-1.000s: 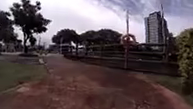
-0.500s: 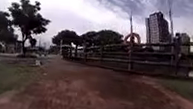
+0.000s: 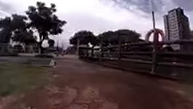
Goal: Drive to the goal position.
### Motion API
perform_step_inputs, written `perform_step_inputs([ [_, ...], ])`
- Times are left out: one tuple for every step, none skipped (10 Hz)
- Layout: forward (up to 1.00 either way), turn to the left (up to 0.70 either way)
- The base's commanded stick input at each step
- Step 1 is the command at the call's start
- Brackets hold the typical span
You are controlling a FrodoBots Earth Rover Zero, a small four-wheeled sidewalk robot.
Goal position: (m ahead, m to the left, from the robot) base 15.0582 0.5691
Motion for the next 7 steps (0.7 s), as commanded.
perform_step_inputs([
  [1.0,0.0],
  [1.0,0.0],
  [1.0,0.0],
  [1.0,0.0],
  [1.0,0.0],
  [1.0,0.0],
  [1.0,0.0],
])
